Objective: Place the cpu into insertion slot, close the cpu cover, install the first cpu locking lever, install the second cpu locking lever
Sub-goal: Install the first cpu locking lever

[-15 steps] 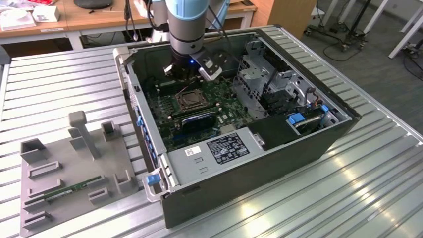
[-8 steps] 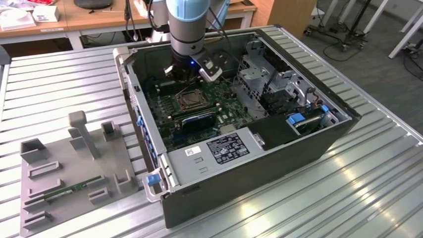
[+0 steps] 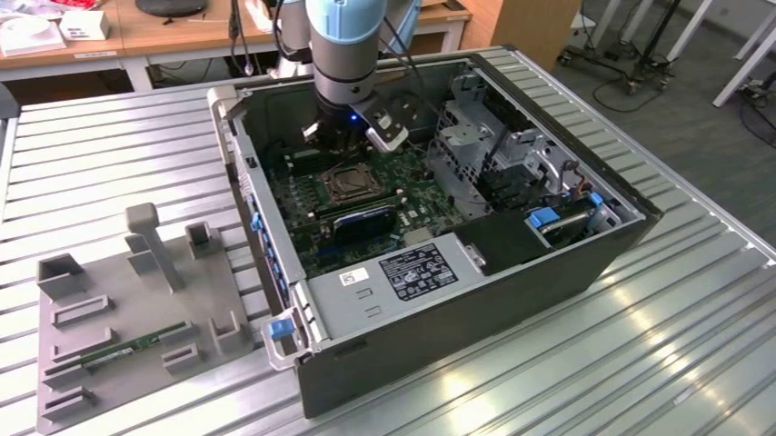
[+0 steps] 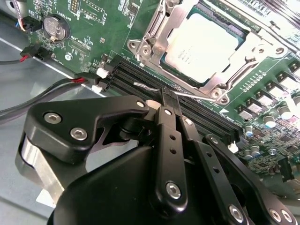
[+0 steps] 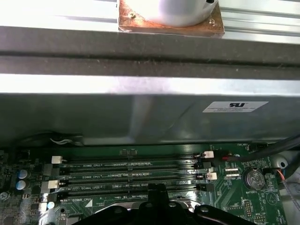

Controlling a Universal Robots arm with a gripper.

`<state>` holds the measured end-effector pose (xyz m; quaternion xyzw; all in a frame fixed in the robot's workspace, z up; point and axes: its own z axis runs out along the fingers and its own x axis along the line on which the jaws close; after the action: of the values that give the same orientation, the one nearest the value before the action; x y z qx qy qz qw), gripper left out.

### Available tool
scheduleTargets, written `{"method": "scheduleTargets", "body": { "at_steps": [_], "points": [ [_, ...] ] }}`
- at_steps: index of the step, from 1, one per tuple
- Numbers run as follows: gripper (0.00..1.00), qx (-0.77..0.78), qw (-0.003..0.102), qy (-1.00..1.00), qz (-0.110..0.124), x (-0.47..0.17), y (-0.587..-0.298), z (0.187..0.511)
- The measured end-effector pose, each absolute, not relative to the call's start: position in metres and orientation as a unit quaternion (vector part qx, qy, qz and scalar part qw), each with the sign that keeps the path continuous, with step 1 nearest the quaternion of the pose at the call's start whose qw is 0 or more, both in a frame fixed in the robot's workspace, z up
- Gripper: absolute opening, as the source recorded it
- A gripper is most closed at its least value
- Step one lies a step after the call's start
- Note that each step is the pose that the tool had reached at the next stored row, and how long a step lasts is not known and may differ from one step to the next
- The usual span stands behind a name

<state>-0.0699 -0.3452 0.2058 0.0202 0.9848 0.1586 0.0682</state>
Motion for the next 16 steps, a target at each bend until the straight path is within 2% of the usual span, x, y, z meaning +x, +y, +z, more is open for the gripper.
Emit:
{"method": "scheduleTargets", "body": {
  "at_steps": [16],
  "points": [
    [0.11, 0.020, 0.068, 0.985, 0.156, -0.0643, -0.3437, 0.2037]
  ]
}}
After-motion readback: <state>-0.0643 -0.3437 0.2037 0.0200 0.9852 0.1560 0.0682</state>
